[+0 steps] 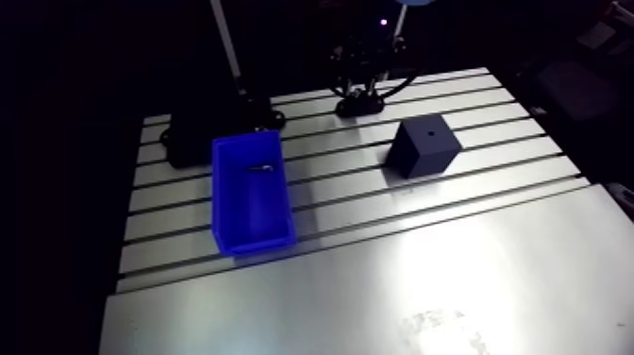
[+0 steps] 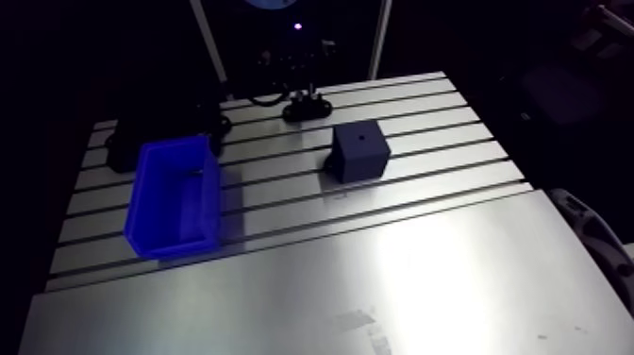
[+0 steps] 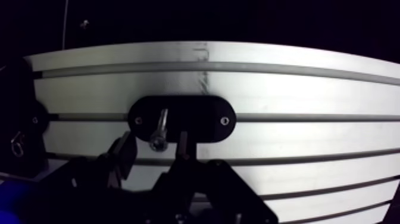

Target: Pick up the M10 bolt and insert it into the hole until fully seated.

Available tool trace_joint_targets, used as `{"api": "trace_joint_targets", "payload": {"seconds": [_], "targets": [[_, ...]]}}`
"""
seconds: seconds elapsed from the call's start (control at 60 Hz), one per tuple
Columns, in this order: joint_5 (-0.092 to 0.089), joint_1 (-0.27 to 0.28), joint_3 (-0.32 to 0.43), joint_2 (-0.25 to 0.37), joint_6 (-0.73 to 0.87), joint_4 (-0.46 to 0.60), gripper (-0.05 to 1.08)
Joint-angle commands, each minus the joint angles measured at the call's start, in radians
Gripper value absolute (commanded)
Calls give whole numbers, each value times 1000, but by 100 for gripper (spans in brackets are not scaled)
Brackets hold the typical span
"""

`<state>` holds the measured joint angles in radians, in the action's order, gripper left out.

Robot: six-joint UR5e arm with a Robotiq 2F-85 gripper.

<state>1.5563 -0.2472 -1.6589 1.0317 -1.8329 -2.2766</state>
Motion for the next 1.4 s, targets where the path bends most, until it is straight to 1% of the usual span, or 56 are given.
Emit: {"api": "trace_joint_targets", "payload": {"seconds": [0.017,0.1,0.217,0.25,0.367,0.417,0.817,0.917,1.033,1.083,1.167,1.233,1.267,1.283,1.3,1.317,1.333,1.35,1.367,1.383,1.4], "targets": [[0,-1,-3,0,1,-1,57],[0,0,-3,0,1,1,62],[0,0,-3,0,1,1,65],[0,0,-3,-2,1,-1,69],[0,0,-2,-5,1,-1,70],[0,0,-2,-5,0,-1,73],[-2,-3,6,-4,-1,-1,79],[-6,-3,19,7,-1,8,82],[-6,-3,29,17,-2,13,84],[-10,-4,33,25,-4,14,85],[-11,-4,39,36,-4,24,87],[-15,-4,50,45,-3,35,88],[-15,-4,64,54,-3,43,93],[-15,-4,64,54,-3,43,93],[-14,-4,79,58,-1,53,96],[-14,-4,79,58,-1,53,96],[-15,-6,93,62,0,67,100],[-15,-6,93,62,0,67,100],[-14,-6,106,68,3,85,103],[-14,-6,106,68,3,85,103],[-14,-7,123,74,5,107,106]]}}
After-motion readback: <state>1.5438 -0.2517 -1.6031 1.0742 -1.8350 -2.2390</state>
